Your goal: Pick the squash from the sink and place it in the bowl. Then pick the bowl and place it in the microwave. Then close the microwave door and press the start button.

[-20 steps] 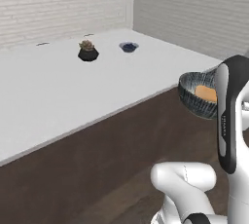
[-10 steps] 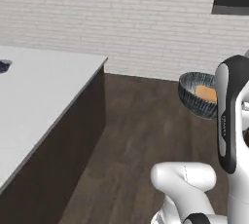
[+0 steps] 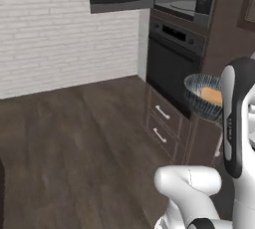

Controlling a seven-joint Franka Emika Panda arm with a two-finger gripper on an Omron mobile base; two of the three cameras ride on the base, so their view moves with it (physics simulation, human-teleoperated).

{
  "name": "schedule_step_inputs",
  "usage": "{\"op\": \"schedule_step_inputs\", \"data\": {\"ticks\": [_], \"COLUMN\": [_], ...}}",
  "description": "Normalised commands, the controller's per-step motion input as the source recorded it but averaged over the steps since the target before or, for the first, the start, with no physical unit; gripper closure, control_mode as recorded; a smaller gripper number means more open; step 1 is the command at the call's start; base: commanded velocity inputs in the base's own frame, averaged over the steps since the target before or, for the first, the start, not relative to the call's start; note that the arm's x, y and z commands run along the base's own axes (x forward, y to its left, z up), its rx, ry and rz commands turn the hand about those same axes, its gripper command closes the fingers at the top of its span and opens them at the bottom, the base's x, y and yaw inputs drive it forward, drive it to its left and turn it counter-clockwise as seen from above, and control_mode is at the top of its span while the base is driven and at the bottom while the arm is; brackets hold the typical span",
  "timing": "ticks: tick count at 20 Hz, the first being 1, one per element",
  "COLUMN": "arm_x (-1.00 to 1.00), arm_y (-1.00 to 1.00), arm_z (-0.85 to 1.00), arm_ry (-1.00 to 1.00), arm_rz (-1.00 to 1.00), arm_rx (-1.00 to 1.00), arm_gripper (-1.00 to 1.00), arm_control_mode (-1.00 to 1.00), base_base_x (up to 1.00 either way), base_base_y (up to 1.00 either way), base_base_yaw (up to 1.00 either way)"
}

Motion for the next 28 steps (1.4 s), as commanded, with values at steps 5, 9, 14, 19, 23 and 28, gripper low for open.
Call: {"op": "schedule_step_inputs", "data": {"ticks": [5,9,14,19,23,28], "arm_x": [0.0,0.0,0.0,0.0,0.0,0.0], "arm_y": [0.0,0.0,0.0,0.0,0.0,0.0], "arm_z": [0.0,0.0,0.0,0.0,0.0,0.0], "arm_ry": [0.0,0.0,0.0,0.0,0.0,0.0], "arm_rz": [0.0,0.0,0.0,0.0,0.0,0.0], "arm_rx": [0.0,0.0,0.0,0.0,0.0,0.0], "arm_gripper": [1.0,1.0,1.0,1.0,1.0,1.0], "arm_control_mode": [1.0,1.0,1.0,1.0,1.0,1.0], "base_base_x": [0.88,1.0,1.0,1.0,0.83,0.46], "base_base_y": [0.53,0.78,0.57,0.32,0.17,-0.08], "base_base_yaw": [-0.52,-0.31,-0.22,-0.16,-0.12,-0.2]}}
